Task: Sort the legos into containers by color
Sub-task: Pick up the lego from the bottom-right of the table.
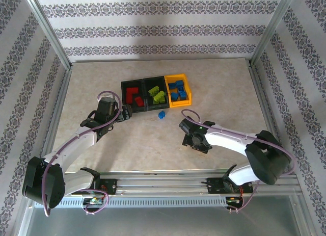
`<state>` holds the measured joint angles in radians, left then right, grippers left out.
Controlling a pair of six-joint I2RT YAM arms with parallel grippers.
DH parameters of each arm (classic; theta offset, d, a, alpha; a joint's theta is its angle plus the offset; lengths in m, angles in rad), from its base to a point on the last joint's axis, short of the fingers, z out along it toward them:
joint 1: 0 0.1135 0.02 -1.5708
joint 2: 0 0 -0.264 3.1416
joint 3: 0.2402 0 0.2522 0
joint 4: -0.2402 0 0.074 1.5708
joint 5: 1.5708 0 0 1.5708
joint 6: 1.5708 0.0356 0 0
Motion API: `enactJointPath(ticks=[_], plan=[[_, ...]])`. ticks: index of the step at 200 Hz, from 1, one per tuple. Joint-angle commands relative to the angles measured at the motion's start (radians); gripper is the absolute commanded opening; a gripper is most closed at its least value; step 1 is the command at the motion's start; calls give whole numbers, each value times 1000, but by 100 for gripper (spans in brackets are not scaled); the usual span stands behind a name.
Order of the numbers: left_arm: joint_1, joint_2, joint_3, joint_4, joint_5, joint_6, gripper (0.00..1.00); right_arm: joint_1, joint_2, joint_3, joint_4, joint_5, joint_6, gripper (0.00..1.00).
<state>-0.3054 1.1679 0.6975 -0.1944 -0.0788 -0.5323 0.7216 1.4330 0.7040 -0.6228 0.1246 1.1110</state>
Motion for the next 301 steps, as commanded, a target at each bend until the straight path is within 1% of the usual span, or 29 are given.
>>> enactJointPath(ticks=[1,41,72,98,135,171,200,221,263,301], plan=[[17,-5,-7,7,-7,-8,100,-14,21,14,1,-25,-31,69],[17,3,-3,9,-1,-6,100,-20,60,20,18,-39,-53,56],[16,-2,-4,4,-3,-7,100,-31,82,26,18,-29,-66,54],[17,-7,-10,2,-1,-11,100,-43,83,25,30,-27,-72,51],[16,-7,-12,4,-1,-14,100,-55,80,35,50,-12,-72,50],[16,-7,-13,4,2,-14,100,-61,88,50,66,-7,-92,44],[17,-10,-19,2,4,-17,100,-62,104,58,66,-11,-104,37],[16,-17,-24,3,-1,-20,100,-59,106,64,63,-13,-115,33],[17,-22,-25,-1,-12,-15,100,-34,95,119,19,15,-162,32],[18,-29,-27,-5,-35,-17,100,22,121,251,-15,47,-236,32]])
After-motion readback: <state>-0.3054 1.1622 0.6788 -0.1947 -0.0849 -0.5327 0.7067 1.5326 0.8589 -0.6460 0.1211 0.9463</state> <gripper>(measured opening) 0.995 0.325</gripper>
